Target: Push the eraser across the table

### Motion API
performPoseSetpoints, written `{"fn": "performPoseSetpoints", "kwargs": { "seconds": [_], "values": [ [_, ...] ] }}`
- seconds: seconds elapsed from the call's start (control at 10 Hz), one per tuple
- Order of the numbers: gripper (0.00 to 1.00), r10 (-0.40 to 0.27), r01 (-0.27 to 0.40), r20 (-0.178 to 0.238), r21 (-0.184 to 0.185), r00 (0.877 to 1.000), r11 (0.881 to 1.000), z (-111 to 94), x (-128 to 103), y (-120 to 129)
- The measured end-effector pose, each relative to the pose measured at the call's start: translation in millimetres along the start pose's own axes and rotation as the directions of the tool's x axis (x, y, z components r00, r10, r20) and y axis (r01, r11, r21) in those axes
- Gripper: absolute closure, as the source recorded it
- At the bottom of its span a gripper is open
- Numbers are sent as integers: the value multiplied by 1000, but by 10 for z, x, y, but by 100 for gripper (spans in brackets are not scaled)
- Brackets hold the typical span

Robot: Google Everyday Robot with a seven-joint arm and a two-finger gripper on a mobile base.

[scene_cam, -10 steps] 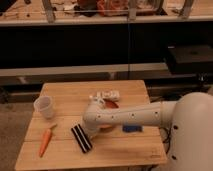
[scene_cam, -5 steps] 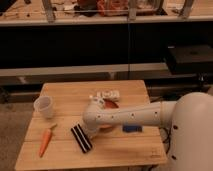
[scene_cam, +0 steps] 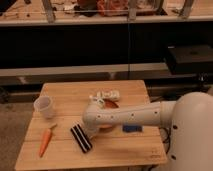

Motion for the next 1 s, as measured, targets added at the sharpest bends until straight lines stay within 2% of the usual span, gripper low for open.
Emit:
{"fn": "performPoseSetpoints", "kwargs": {
  "seconds": [1.0],
  "values": [
    [100, -14, 14, 4, 3, 1000, 1000, 12, -20, -24]
  ]
}}
